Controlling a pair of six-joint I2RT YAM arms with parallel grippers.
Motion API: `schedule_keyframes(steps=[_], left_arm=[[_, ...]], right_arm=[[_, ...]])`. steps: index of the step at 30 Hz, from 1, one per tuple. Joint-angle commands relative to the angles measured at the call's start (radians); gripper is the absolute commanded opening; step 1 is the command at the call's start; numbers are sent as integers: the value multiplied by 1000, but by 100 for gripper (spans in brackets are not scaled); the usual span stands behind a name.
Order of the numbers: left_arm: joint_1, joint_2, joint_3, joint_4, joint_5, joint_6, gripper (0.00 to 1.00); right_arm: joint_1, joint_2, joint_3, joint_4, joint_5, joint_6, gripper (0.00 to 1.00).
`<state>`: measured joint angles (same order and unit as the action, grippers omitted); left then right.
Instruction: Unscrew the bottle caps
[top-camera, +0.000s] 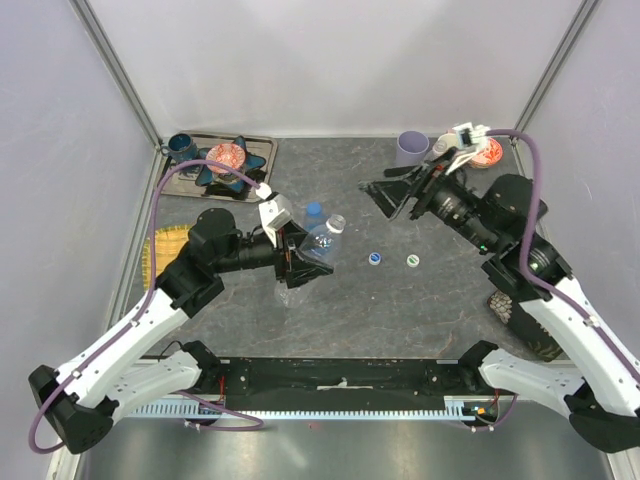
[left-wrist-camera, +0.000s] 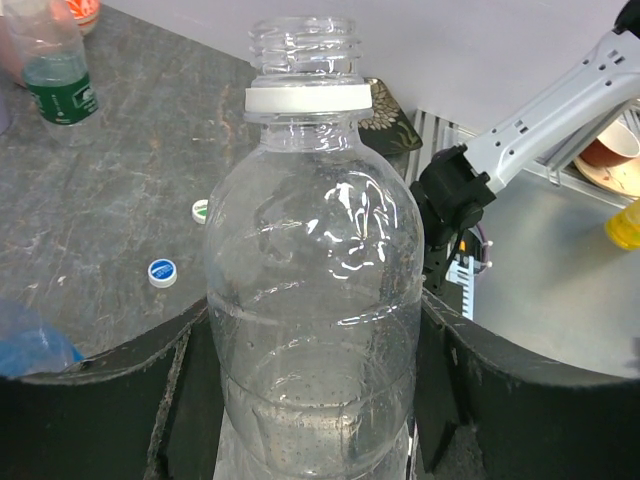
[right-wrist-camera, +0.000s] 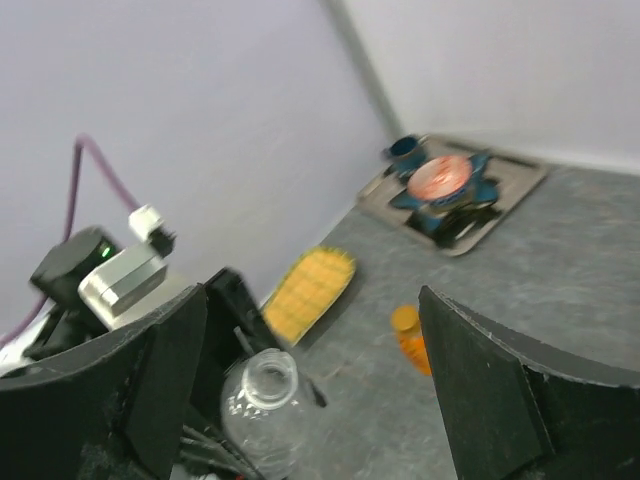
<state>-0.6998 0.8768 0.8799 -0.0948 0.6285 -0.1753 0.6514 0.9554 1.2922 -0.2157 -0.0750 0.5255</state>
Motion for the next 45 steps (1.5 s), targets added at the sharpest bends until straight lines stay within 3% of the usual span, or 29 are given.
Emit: schedule_keyframes(steps=[1,10,18,25,30,33,35,38,41,42,45], left_arm=[[2,51,76,53,77,34,43],[-1,113,122,81,79,19,44],[-1,137,140,92,37,16,44],[-3,152,149,127,43,2,45],[-4,149,149,139,33,-1,45],[-4,151,151,145,30,-4,45],[-4,151,151,147,27,-4,46],[-4,146,148,141,-6,-6,56],[-4,137,143,119,-64,-7,72],[-4,134,143,103,-81,-7,99],[-3,122,151,52,-173,-12,99]], right_arm=[[10,86,15,30,-308,64,95],[53,137,13,-17,-315,4,95],[67,146,2,-37,-310,-18,87],[68,155,-19,-34,-302,-18,69],[70,161,-28,-33,-321,-12,65],[71,161,-31,-31,-324,-9,57],[71,158,-33,-30,-328,-10,43],[71,152,-33,-30,-322,-13,23],[71,141,-30,-39,-304,-21,5],[71,137,-21,-43,-284,-24,0],[71,131,5,-65,-235,-42,0]])
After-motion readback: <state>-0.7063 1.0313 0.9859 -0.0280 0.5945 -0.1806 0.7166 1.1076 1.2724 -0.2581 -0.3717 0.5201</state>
